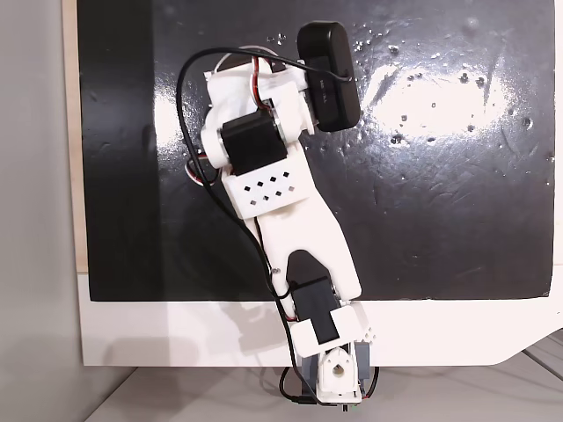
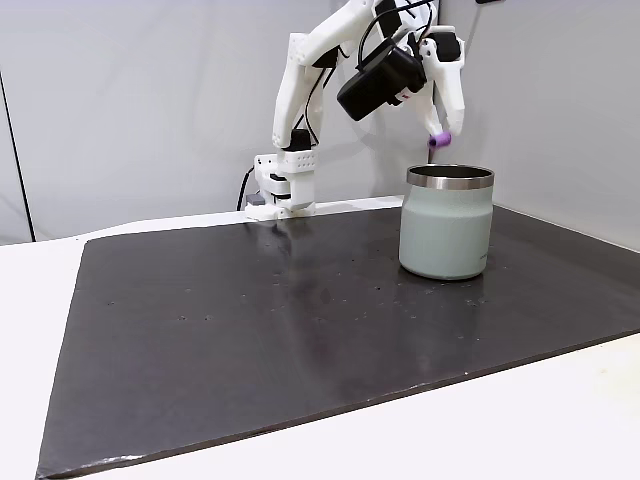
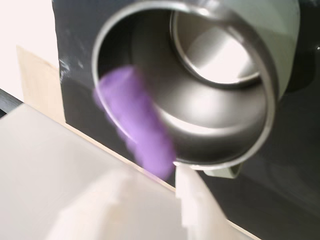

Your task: Grasp a pengrip and put it in the cup.

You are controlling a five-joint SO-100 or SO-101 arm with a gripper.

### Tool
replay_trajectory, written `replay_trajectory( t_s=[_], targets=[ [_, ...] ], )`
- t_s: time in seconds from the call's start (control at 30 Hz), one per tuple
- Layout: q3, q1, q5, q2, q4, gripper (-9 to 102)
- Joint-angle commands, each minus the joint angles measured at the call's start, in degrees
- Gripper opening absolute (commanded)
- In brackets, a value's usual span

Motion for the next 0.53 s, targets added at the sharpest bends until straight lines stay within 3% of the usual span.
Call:
replay_trajectory(
  t_s=[0.0, 0.5],
  targets=[
    [-3.7, -0.6, -1.3, 1.0, -0.5, 26],
    [-2.9, 0.4, -1.6, 3.2, 0.4, 26]
  ],
)
